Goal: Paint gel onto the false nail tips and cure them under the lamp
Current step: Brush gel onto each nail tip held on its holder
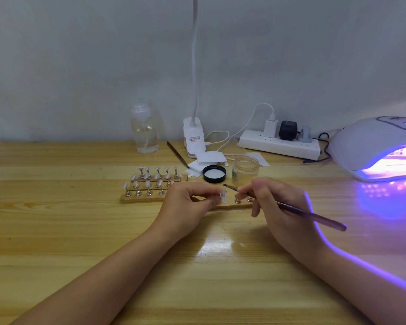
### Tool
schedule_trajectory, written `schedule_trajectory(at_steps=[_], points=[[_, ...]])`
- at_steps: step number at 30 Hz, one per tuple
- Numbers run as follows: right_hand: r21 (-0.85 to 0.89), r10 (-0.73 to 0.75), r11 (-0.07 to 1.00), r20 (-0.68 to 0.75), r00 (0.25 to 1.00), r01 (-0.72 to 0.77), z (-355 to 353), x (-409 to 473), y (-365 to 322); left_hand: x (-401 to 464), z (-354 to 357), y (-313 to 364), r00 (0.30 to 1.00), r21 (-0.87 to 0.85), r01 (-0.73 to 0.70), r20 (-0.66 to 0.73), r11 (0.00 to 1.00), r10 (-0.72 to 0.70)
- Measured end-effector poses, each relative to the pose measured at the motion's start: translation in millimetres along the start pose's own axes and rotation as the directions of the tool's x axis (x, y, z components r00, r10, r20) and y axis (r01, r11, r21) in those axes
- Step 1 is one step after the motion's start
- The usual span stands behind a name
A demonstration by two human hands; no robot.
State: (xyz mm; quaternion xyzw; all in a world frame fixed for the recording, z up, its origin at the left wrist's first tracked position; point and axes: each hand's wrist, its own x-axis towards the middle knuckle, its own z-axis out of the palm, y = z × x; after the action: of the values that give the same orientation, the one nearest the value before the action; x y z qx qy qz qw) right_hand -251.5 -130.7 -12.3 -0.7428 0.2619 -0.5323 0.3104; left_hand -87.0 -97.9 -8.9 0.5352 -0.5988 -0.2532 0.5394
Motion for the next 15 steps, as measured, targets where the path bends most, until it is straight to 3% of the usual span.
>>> schedule_trajectory(at_steps=[6,11,15], points=[[0.062,0.006,0.998,0.026,1.000,-0.007,1.0,-2.3,1.4,-1.1,-1.2,0.5,1.000,0.021,0.024,0.001,0.999,-0.024],[-0.091,-0.042,0.995,0.037,0.998,0.046,0.3,0.2,0.9,-1.1,-1.2,1.0,1.000,0.024,0.029,0.006,0.999,-0.030],[0.019,-0.018,1.000,0.015,1.000,0.017,0.9,-1.6,2.6,-1.3,-1.4,1.5,0.999,0.043,0.042,0.001,0.998,-0.043]])
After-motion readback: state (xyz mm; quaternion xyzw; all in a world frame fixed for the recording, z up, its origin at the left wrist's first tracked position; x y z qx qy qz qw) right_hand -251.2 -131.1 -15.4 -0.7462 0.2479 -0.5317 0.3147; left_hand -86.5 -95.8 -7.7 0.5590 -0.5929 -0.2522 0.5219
